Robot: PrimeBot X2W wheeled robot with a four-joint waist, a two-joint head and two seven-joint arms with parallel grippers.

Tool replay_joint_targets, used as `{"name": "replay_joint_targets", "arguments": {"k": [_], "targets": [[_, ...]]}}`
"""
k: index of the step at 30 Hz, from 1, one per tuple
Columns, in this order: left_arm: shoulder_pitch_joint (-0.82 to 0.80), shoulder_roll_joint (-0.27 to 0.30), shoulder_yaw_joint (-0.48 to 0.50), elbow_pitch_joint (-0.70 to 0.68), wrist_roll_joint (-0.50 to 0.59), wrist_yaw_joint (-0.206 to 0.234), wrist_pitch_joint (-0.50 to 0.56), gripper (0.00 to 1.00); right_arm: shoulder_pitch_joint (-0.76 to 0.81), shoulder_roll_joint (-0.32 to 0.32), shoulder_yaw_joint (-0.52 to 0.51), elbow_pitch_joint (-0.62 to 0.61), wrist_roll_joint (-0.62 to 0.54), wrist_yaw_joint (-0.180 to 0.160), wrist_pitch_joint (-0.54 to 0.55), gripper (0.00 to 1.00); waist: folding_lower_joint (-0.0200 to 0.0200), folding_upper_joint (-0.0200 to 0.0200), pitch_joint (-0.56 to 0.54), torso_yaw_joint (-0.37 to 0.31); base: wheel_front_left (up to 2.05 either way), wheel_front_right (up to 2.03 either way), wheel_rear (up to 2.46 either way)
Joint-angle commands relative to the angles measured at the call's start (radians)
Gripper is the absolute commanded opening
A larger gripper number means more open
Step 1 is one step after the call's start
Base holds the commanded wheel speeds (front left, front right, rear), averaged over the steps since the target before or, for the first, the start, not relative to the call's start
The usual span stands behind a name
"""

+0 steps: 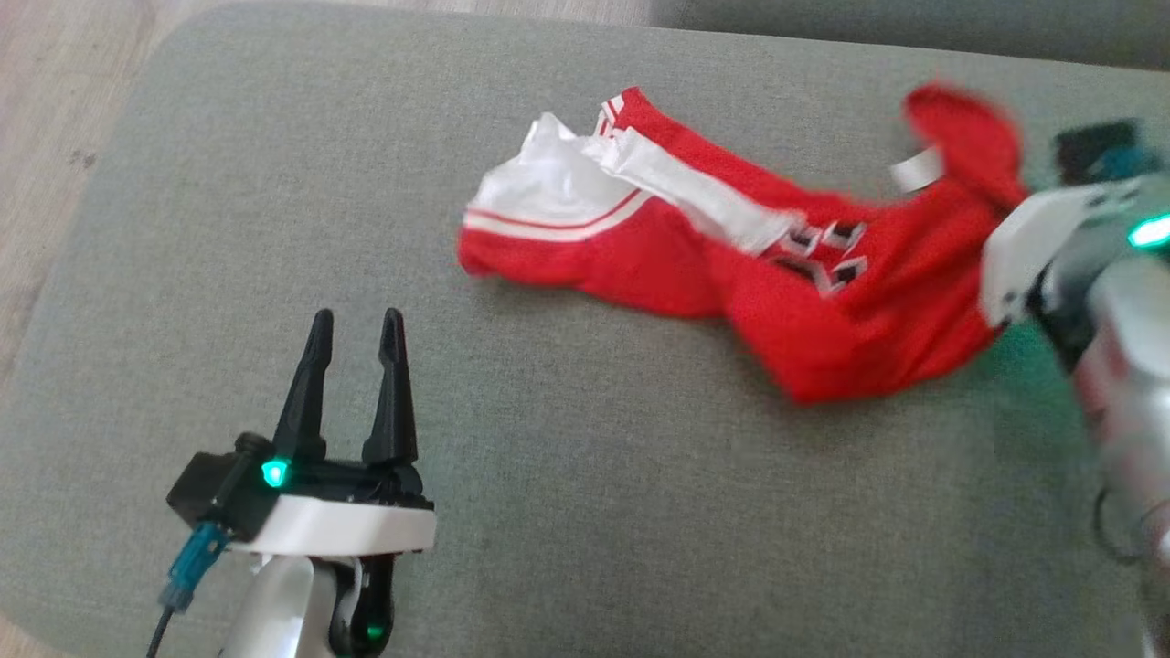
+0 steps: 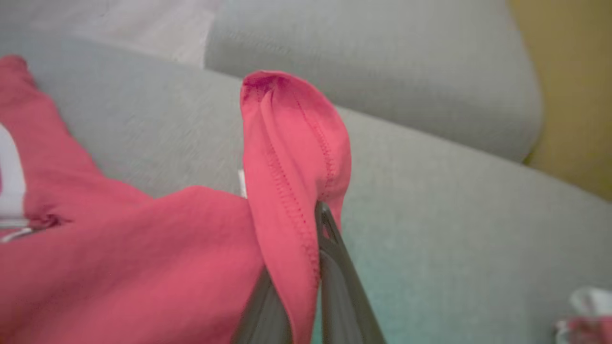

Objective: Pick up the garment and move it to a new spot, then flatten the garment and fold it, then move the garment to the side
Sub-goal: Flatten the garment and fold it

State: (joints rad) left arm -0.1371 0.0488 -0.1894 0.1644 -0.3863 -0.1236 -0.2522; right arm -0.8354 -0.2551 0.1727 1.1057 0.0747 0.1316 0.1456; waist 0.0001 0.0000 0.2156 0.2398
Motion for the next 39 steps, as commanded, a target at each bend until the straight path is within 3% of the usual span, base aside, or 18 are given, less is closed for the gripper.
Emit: {"name": "replay_joint_targets", "arguments": {"k": [1, 5, 6, 7, 16, 23, 27, 30, 35, 39], "targets": [[-0.041, 0.002, 0.024, -0.029, -0.002, -0.003, -0.01, 1.0, -0.087, -0.026, -0.007, -0.022, -0.044, -0.001, -0.053, 0.0, -0.0001, 0.0, -0.001, 0.001, 0.0, 0.0, 0.0], [-0.043, 0.002, 0.017, -0.032, -0.007, -0.003, -0.01, 1.0, -0.147, -0.048, -0.033, 0.006, -0.118, -0.001, -0.107, 0.0, -0.0001, 0.0, 0.0, 0.002, 0.0, 0.0, 0.0], [-0.043, 0.002, 0.016, -0.032, -0.008, -0.003, -0.01, 1.0, -0.155, -0.046, -0.035, 0.017, -0.133, -0.001, -0.112, 0.28, -0.0001, 0.0, 0.0, 0.001, 0.0, 0.0, 0.0], [-0.042, 0.002, 0.015, -0.033, -0.008, -0.003, -0.01, 1.0, -0.163, -0.042, -0.044, 0.032, -0.14, -0.001, -0.112, 1.0, -0.0001, 0.0, 0.0, 0.0, 0.0, 0.0, 0.0], [-0.038, 0.002, 0.036, -0.04, 0.001, -0.003, -0.01, 1.0, -0.173, 0.022, -0.085, 0.06, -0.177, -0.001, -0.276, 1.0, -0.0001, 0.0, -0.028, -0.047, 0.0, 0.0, 0.0], [-0.013, 0.001, 0.069, -0.056, 0.013, -0.004, -0.01, 1.0, -0.109, 0.1, -0.137, -0.02, -0.136, -0.001, -0.399, 1.0, -0.0001, 0.0, -0.086, -0.124, 0.0, 0.0, 0.0], [0.005, 0.001, 0.087, -0.069, 0.016, -0.004, -0.01, 1.0, -0.005, 0.156, -0.165, -0.169, -0.101, -0.001, -0.406, 1.0, -0.0001, 0.0, -0.115, -0.171, 0.0, 0.0, 0.0], [0.017, 0.001, 0.101, -0.081, 0.016, -0.005, -0.01, 1.0, 0.167, 0.195, -0.169, -0.385, -0.055, -0.001, -0.407, 1.0, -0.0001, 0.0, -0.129, -0.21, 0.0, 0.0, 0.0], [0.027, 0.001, 0.104, -0.081, 0.017, -0.005, -0.01, 1.0, 0.412, 0.204, -0.116, -0.6, 0.072, -0.001, -0.407, 1.0, -0.0001, 0.0, -0.14, -0.238, 0.0, 0.0, 0.0], [0.03, 0.001, 0.102, -0.079, 0.016, -0.006, -0.01, 1.0, 0.564, 0.205, -0.07, -0.691, 0.119, -0.001, -0.407, 1.0, -0.0001, 0.0, -0.14, -0.25, 0.0, 0.0, 0.0]]}}
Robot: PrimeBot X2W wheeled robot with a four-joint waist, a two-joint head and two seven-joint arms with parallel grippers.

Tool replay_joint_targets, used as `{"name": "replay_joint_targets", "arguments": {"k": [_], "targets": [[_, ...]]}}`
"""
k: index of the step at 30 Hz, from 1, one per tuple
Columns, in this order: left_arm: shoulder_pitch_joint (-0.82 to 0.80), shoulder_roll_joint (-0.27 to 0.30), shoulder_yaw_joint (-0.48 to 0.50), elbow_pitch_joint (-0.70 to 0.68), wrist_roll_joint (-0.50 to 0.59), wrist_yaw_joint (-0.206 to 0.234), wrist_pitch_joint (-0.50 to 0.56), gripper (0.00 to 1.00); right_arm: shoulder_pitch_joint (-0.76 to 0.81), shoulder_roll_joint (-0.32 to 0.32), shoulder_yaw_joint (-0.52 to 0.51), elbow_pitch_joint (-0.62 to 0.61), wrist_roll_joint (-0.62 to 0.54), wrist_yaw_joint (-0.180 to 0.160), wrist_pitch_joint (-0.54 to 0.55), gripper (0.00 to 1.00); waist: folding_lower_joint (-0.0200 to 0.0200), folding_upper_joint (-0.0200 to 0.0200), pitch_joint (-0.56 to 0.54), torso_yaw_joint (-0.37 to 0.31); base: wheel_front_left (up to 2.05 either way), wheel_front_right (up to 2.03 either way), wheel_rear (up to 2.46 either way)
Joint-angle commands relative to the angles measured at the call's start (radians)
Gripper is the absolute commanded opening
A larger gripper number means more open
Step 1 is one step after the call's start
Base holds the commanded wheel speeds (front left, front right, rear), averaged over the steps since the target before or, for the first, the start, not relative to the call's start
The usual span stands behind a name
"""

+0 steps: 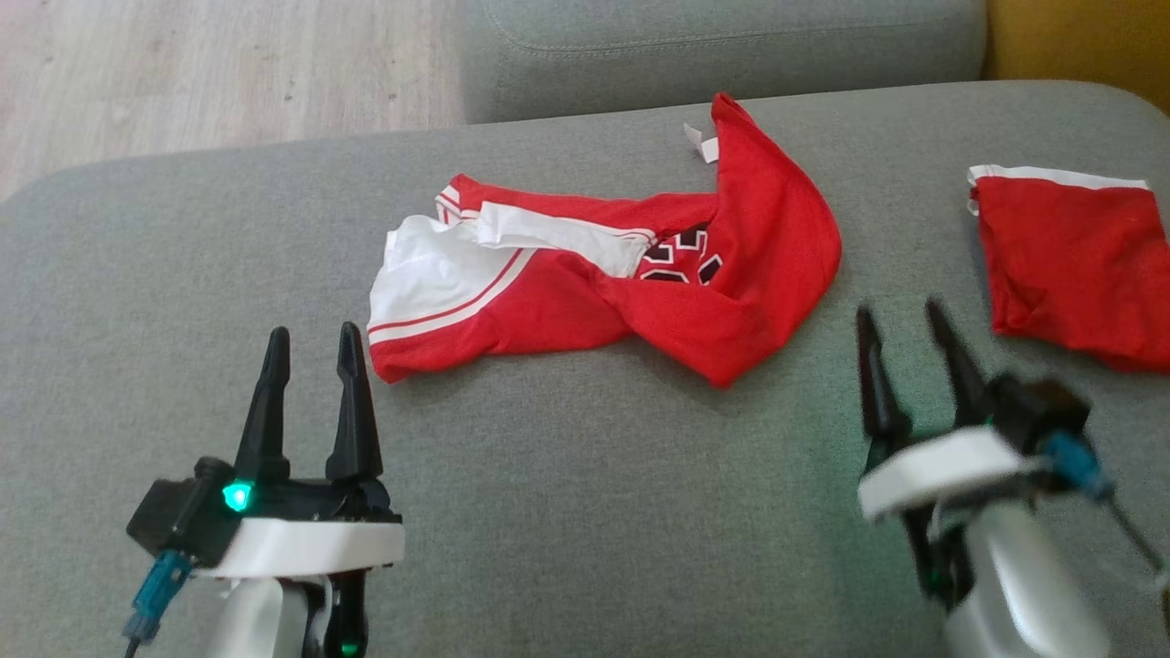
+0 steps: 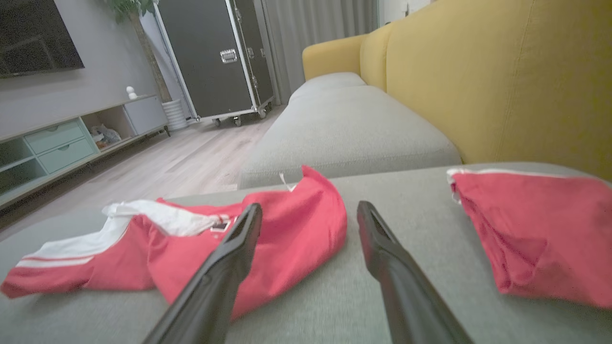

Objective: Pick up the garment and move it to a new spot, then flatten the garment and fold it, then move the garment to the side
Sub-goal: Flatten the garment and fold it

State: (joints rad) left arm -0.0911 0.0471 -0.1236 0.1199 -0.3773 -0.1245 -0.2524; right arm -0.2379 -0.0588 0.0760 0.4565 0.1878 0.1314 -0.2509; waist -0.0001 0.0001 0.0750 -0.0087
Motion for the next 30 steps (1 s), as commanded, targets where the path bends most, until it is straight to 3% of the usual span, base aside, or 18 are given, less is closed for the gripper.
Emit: {"name": "replay_joint_targets", "arguments": {"k": [1, 8, 14, 25, 30], "targets": [[-0.016, 0.003, 0.036, -0.033, 0.007, -0.005, -0.009, 1.0, -0.012, 0.008, 0.029, -0.057, 0.006, -0.001, -0.011, 1.0, 0.0001, -0.0001, 0.001, -0.004, 0.0, 0.0, 0.0], [-0.026, 0.003, 0.029, -0.027, 0.013, -0.005, -0.009, 1.0, 0.019, 0.008, 0.047, -0.084, -0.046, -0.001, -0.011, 1.0, 0.0001, -0.0001, 0.018, 0.002, 0.0, 0.0, 0.0], [-0.049, 0.003, 0.009, -0.019, 0.012, -0.006, -0.009, 1.0, -0.03, 0.008, 0.072, 0.017, -0.134, -0.001, 0.031, 1.0, 0.0001, -0.0001, 0.05, 0.04, 0.0, 0.0, 0.0], [-0.073, 0.003, -0.018, -0.001, 0.009, -0.006, -0.009, 1.0, -0.203, 0.008, -0.011, 0.327, 0.139, -0.001, 0.102, 1.0, 0.0001, -0.0001, 0.087, 0.119, 0.0, 0.0, 0.0], [-0.078, 0.003, -0.023, 0.001, 0.008, -0.006, -0.009, 1.0, -0.299, 0.008, 0.007, 0.482, 0.25, -0.001, 0.094, 1.0, 0.0001, -0.0001, 0.097, 0.137, 0.0, 0.0, 0.0]]}}
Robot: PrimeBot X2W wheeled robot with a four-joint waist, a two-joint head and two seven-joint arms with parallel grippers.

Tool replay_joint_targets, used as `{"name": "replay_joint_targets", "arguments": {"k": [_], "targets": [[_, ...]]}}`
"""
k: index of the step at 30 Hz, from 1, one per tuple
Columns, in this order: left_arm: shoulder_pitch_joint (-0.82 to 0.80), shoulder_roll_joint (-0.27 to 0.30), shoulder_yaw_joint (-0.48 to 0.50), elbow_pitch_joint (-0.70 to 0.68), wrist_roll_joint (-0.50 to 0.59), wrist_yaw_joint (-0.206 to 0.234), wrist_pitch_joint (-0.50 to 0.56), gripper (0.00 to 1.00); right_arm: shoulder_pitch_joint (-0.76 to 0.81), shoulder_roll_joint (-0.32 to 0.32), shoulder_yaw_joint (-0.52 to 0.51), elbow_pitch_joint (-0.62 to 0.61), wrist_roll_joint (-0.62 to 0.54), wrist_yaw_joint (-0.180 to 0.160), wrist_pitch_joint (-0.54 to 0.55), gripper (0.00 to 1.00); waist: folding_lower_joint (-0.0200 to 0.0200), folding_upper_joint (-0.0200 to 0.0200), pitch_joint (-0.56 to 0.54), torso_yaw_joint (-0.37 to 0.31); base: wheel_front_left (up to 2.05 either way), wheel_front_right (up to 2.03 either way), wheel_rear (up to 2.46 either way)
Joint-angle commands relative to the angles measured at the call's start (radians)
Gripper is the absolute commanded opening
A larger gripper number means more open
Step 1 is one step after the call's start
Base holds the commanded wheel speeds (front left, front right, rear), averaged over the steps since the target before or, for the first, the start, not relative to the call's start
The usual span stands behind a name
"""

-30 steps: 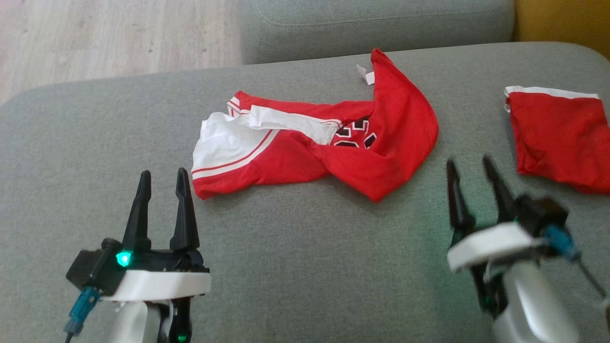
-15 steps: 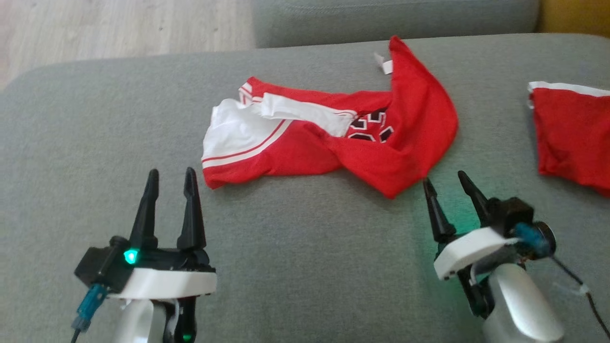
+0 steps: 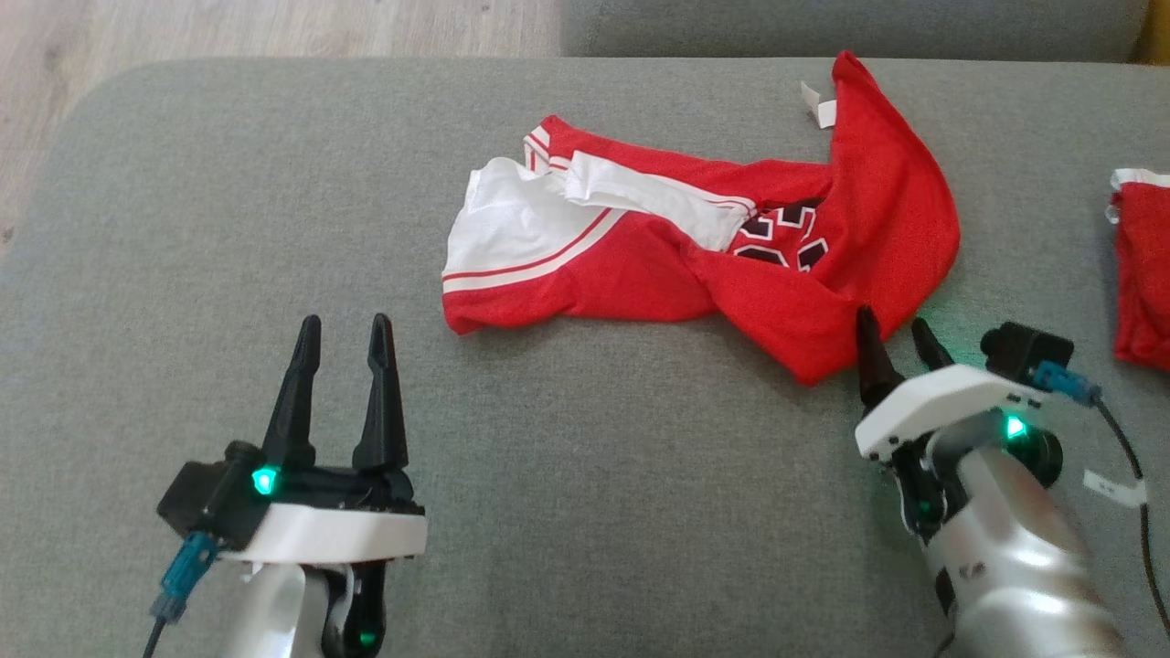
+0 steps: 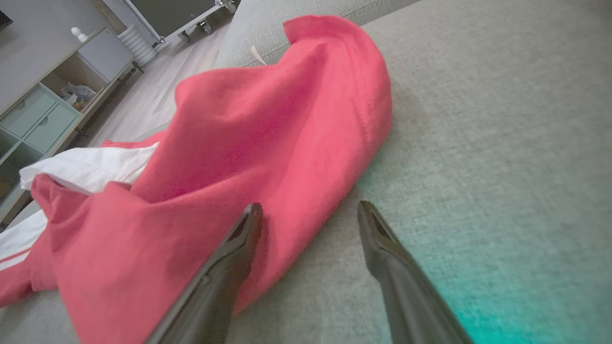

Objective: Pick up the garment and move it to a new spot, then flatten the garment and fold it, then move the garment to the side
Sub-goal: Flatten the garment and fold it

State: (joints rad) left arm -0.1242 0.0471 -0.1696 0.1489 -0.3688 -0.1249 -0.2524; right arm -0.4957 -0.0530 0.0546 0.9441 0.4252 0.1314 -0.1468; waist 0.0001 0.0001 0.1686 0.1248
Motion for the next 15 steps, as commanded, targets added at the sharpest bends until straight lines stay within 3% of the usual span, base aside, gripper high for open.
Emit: {"name": "replay_joint_targets", "arguments": {"k": [1, 3, 7, 10, 15], "targets": [[-0.046, 0.003, 0.022, -0.027, 0.0, -0.006, -0.009, 1.0, -0.059, 0.003, 0.036, 0.022, 0.027, -0.001, -0.016, 1.0, -0.0001, -0.0001, 0.004, 0.006, 0.0, 0.0, 0.0], [-0.047, 0.003, 0.022, -0.026, 0.0, -0.006, -0.009, 1.0, -0.092, 0.003, 0.052, 0.072, 0.032, -0.001, -0.037, 0.0, -0.0001, -0.0001, 0.005, 0.008, 0.0, 0.0, 0.0], [-0.041, 0.003, 0.034, -0.025, 0.001, -0.005, -0.009, 1.0, -0.139, 0.003, 0.069, 0.138, 0.0, -0.001, -0.088, 0.0, -0.0001, -0.0001, -0.004, -0.008, 0.0, 0.0, 0.0], [-0.034, 0.003, 0.045, -0.026, 0.002, -0.005, -0.009, 1.0, -0.155, 0.003, 0.027, 0.153, -0.056, -0.001, -0.111, 0.0, -0.0001, -0.0001, -0.02, -0.033, 0.0, 0.0, 0.0], [-0.014, 0.003, 0.063, -0.036, 0.002, -0.004, -0.009, 1.0, -0.123, -0.006, -0.137, 0.023, -0.237, -0.001, -0.114, 0.0, -0.0001, -0.0001, -0.052, -0.084, 0.0, 0.0, 0.0]]}}
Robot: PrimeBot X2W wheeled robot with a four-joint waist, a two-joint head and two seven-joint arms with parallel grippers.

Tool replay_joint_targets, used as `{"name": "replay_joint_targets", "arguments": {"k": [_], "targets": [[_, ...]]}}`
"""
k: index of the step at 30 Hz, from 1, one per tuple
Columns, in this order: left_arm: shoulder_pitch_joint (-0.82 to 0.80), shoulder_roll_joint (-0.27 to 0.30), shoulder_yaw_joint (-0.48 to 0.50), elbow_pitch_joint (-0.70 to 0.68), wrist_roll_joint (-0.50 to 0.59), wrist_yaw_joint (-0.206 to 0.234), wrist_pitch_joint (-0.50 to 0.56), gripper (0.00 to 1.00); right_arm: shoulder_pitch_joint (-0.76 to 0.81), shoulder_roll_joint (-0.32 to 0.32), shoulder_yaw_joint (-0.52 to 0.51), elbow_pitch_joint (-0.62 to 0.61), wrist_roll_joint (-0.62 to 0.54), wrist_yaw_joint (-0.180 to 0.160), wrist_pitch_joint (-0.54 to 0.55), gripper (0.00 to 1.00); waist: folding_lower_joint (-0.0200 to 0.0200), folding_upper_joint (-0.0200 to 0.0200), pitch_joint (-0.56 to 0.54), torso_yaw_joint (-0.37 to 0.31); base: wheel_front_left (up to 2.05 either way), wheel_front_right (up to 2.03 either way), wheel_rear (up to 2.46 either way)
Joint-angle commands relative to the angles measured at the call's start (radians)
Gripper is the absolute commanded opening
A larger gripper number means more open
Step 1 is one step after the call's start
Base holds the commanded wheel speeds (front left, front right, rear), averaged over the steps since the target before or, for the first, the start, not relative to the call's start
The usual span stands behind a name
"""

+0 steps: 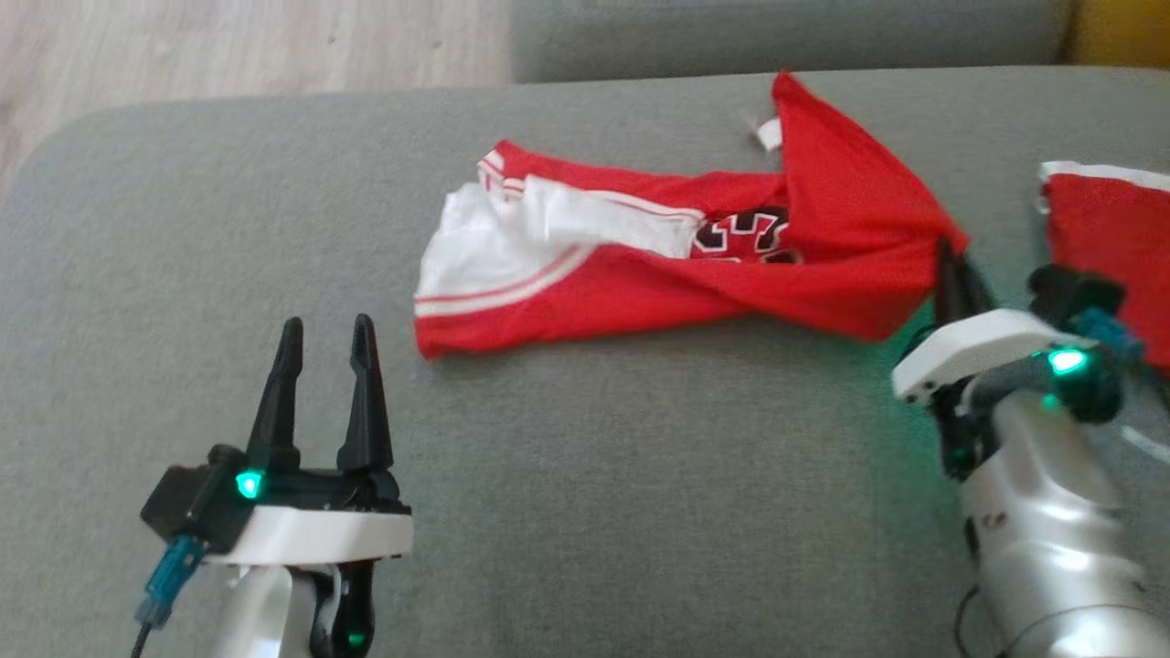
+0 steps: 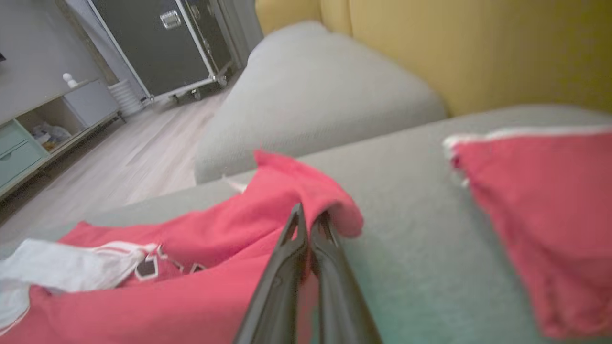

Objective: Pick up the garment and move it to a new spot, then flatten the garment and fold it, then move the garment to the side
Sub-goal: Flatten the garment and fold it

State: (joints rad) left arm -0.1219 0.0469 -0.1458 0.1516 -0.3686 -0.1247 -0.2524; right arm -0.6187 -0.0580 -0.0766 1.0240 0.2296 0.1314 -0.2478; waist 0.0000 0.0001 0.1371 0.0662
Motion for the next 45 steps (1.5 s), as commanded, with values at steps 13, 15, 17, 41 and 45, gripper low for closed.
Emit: {"name": "replay_joint_targets", "arguments": {"k": [13, 15, 17, 41, 45], "targets": [[0.001, 0.003, 0.021, -0.05, -0.018, -0.003, -0.009, 1.0, 0.102, 0.007, -0.221, -0.381, -0.455, -0.001, 0.139, 0.0, 0.0, -0.0001, -0.045, -0.02, 0.0, 0.0, 0.0], [0.0, 0.003, 0.014, -0.048, -0.02, -0.003, -0.009, 1.0, 0.106, 0.007, -0.205, -0.392, -0.483, -0.001, 0.193, 0.0, 0.0, -0.0001, -0.035, -0.003, 0.0, 0.0, 0.0], [-0.003, 0.003, 0.009, -0.045, -0.018, -0.003, -0.009, 1.0, 0.109, 0.007, -0.197, -0.383, -0.514, -0.001, 0.247, 0.0, 0.0, -0.0001, -0.026, 0.013, 0.0, 0.0, 0.0], [-0.008, 0.003, 0.038, -0.04, 0.001, -0.003, -0.009, 1.0, 0.022, 0.008, 0.03, -0.08, -0.345, -0.001, 0.007, 1.0, 0.0, -0.0001, -0.05, -0.056, 0.0, 0.0, 0.0], [-0.002, 0.003, 0.05, -0.052, 0.001, -0.004, -0.009, 1.0, 0.102, 0.008, 0.065, -0.212, -0.259, -0.001, -0.011, 1.0, 0.0, -0.0001, -0.057, -0.098, 0.0, 0.0, 0.0]]}}
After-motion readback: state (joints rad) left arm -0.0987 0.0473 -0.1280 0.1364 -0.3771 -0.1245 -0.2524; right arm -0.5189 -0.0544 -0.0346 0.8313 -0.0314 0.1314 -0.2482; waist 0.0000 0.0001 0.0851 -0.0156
